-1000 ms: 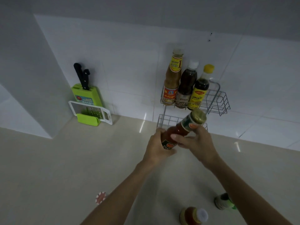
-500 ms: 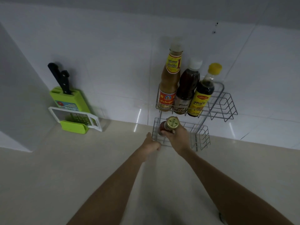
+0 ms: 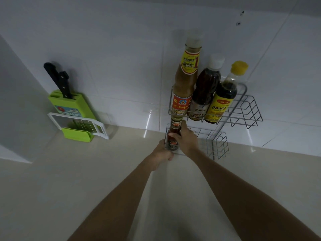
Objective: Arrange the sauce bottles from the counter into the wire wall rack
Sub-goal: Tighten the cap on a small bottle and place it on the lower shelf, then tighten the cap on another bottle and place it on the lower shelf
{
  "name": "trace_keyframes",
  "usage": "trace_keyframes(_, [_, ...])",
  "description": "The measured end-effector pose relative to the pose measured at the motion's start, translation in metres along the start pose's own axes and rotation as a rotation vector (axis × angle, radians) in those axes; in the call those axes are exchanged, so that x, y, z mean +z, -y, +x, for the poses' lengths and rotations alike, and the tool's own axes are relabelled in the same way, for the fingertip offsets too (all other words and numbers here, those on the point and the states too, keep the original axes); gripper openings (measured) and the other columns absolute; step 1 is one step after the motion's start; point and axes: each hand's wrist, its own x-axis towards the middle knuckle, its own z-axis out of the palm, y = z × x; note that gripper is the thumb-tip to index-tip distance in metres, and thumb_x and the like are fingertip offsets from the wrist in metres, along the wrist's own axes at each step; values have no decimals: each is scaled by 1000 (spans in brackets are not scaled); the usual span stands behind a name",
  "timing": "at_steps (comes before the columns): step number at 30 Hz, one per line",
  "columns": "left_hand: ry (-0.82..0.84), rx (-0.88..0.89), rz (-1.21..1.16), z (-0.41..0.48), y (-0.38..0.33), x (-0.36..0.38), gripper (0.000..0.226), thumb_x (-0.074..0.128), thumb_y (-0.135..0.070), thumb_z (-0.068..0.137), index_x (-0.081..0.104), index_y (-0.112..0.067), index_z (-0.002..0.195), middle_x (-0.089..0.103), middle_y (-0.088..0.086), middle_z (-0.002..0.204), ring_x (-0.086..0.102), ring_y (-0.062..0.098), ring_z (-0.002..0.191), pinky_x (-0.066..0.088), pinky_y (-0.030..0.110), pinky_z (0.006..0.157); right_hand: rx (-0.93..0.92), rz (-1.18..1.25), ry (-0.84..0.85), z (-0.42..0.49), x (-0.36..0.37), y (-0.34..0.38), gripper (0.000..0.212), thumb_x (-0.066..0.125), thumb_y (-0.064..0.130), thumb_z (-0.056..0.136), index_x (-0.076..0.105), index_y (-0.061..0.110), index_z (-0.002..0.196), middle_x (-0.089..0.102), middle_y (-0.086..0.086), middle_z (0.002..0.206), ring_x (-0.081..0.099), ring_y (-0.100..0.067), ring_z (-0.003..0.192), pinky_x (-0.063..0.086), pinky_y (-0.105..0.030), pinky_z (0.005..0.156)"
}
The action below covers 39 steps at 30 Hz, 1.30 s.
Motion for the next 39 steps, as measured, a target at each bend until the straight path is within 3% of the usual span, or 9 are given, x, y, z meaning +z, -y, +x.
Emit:
trace_keyframes(4, [22,10,27,-5,-4,-2,80,50,15,79,21,-10,150,40,11,147,39,20,119,36,29,90,34,1,-49,0,1,0,52,66,32,87,40,11,127,64,-12,124,60,-33,113,48,-41,91])
trace_keyframes(10, [69,24,82,-13,-6,-3,82,49,16,80,18,-12,151,32,12,154,29,28,140,33,26,93,58,-7,5,3,-1,5,53,67,30,86,39,11,127,62,-13,127,59,-32,117,47,-42,94])
trace_keyframes(16, [66,14,211,-21,-9,-11,72,51,8,85,24,-9,149,48,5,129,35,18,114,36,24,84,71,81,92,-6,-4,5,54,63,8,87,32,7,131,59,-18,129,58,-36,118,49,-40,91])
trace_keyframes(21, [34,66,317,-45,-10,-37,75,55,-6,90,16,-14,154,22,5,161,24,22,147,28,27,109,82,125,67,-28,-10,10,58,62,8,88,30,4,136,56,-20,127,58,-35,113,44,-31,80])
trace_keyframes(26, [-68,207,197,-92,15,-67,60,54,0,91,37,-12,148,41,4,153,39,17,140,34,26,108,-154,3,126,-71,-12,20,30,62,8,87,58,11,117,60,-11,120,60,-28,109,45,-26,86])
trace_keyframes(29, [-186,295,48,-129,47,-77,49,54,7,90,52,-10,136,54,8,140,51,14,122,41,25,99,-302,47,216,-108,-7,35,21,60,8,89,64,18,107,62,9,104,60,-15,101,49,-30,93])
trace_keyframes(33, [-325,384,-116,-176,100,-89,43,50,10,92,56,-5,131,61,11,129,56,17,115,45,19,91,-497,-4,315,-164,4,67,13,59,18,92,68,20,101,69,5,105,64,-10,93,53,-33,89])
trace_keyframes(36, [-439,391,-116,-201,147,-96,54,37,23,86,56,-2,130,61,13,129,57,20,116,45,21,93,-596,-58,447,-203,13,92,24,54,42,92,68,24,98,70,7,97,64,-8,87,54,-34,83])
trace_keyframes(39, [-342,376,27,-217,193,-92,73,27,31,73,59,-5,129,61,7,131,58,8,118,44,24,103,-701,-218,536,-234,20,112,41,51,60,87,62,26,106,63,7,96,59,-11,82,51,-33,75])
